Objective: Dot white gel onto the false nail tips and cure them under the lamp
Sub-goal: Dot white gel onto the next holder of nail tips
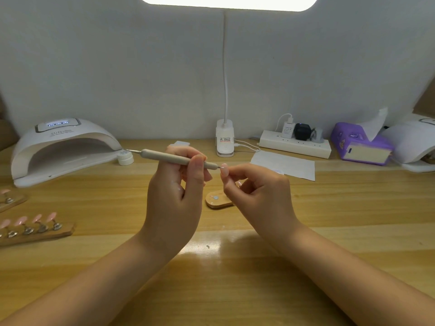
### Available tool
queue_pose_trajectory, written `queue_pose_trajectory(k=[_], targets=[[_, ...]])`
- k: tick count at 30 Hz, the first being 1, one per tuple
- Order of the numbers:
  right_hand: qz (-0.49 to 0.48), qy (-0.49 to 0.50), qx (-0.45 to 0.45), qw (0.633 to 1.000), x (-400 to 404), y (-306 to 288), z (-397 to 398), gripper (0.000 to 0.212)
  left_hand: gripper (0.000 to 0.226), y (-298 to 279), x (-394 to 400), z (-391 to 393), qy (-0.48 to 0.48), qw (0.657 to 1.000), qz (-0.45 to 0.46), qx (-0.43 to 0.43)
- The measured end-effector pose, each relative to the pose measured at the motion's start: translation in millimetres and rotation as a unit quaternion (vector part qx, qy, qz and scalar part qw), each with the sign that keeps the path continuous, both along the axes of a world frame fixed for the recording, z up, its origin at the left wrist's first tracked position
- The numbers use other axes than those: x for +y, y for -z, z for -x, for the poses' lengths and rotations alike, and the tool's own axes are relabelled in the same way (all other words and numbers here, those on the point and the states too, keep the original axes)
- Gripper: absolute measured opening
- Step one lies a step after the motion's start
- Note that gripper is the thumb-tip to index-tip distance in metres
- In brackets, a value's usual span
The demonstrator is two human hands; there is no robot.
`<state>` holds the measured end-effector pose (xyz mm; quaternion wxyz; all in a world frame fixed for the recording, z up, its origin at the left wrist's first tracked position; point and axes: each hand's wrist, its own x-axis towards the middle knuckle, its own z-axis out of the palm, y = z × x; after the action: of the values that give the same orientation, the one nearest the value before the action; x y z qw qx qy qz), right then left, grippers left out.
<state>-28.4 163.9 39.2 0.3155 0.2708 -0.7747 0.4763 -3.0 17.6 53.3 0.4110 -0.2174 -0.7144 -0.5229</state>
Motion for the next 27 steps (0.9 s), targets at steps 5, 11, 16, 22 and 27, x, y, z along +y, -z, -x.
queue_pose_trajectory(k=[5,11,16,22,27], targets=[[-0.002,0.007,0.012,1.0,-0.9,-0.9,-0.3,0.008,0.009,0.2,0.3,0.5,-0.001,1.0,-0.004,-0.004],[-0.007,0.004,0.014,1.0,0.0,-0.9,-0.1,0.009,0.008,1.4,0.1,0.7,0.0,1.0,0.001,-0.006],[-0.005,0.002,0.014,1.0,-0.7,-0.5,0.1,0.008,0.008,1.1,-0.1,1.1,-0.002,1.0,0.004,-0.004],[-0.01,0.008,0.017,1.0,-0.5,-0.3,0.2,0.009,0.008,1.0,0.0,1.1,-0.003,1.0,0.006,-0.004],[-0.014,0.01,0.022,1.0,-0.5,-0.8,-0.4,0.009,0.008,1.4,0.0,0.6,-0.006,1.0,0.003,-0.009]])
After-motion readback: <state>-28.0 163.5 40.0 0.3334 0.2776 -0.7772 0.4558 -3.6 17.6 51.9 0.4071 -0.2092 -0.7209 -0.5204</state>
